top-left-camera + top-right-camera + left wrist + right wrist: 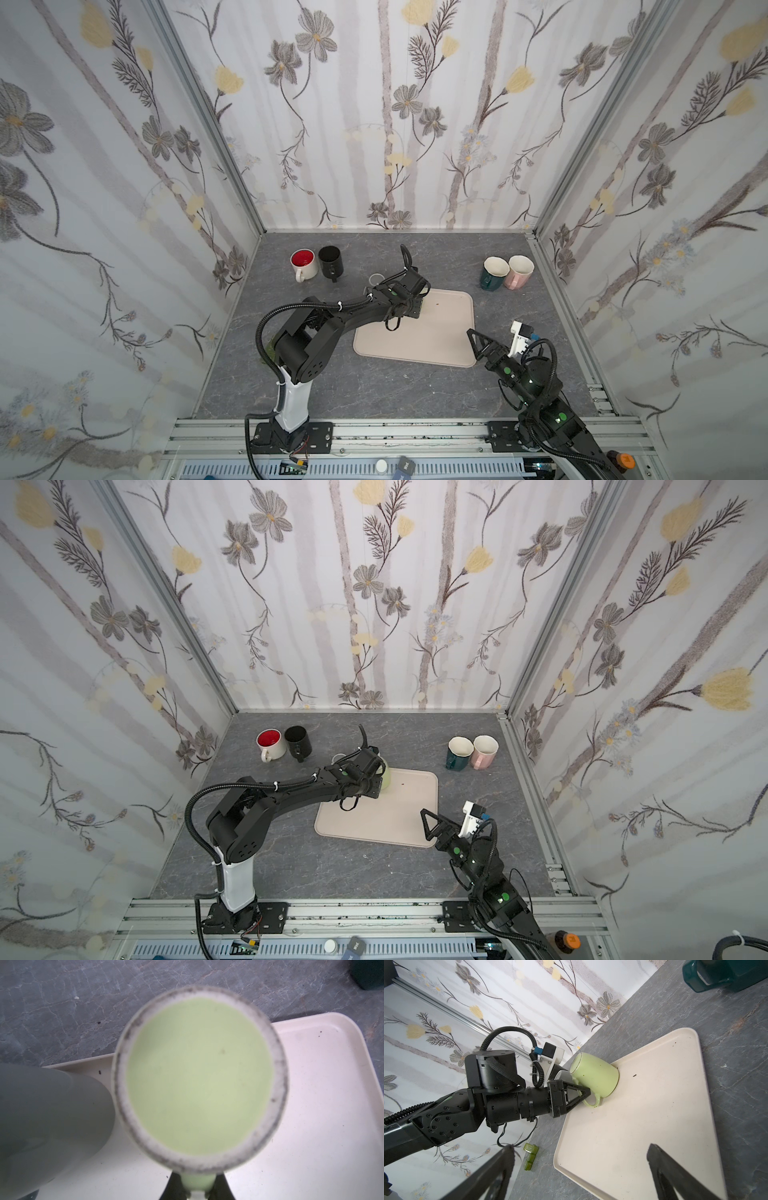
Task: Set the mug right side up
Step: 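Lower the left gripper and close it on the light-green mug's base, then lift the light-green mug with the left gripper while the right gripper approaches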
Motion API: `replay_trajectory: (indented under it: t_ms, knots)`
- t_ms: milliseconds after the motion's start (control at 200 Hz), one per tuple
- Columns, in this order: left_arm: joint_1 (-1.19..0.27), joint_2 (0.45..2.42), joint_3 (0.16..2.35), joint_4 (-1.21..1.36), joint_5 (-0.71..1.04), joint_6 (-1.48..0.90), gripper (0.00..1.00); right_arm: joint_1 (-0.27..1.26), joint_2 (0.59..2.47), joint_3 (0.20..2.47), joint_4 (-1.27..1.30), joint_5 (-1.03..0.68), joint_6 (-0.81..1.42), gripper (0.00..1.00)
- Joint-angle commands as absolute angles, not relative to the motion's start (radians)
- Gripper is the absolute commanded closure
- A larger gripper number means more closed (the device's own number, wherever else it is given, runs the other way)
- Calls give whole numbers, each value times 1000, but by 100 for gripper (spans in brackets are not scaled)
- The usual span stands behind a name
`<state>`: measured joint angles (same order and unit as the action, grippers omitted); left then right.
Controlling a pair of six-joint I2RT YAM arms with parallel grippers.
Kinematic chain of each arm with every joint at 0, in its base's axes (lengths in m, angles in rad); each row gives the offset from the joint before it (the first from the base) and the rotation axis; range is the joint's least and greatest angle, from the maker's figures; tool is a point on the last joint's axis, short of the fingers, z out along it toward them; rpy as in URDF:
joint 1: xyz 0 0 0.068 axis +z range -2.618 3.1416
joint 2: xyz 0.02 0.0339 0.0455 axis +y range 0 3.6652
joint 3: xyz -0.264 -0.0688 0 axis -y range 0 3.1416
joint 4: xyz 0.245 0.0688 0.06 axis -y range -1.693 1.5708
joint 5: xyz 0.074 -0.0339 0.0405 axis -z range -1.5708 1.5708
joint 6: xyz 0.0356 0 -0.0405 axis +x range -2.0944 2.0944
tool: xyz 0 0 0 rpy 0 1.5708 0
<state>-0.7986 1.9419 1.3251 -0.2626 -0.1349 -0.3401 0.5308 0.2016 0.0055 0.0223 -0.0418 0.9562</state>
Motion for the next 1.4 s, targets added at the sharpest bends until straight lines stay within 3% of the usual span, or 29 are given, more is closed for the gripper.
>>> replay_trajectory:
  t_ms: [0, 649, 1164, 1399]
  knots:
    - [-797, 1925, 1333, -261, -170, -345, 100, 532, 211, -19, 6, -46, 946, 0]
    - [-795, 1619, 1197, -124, -49, -402, 100, 534, 532, 92, 251, -168, 897, 0]
    - [-774, 1333, 999, 123, 116, -544, 100, 560, 921, 275, 564, -300, 913, 0]
    - [-757, 1300, 955, 247, 199, -611, 100, 574, 993, 291, 714, -316, 941, 10]
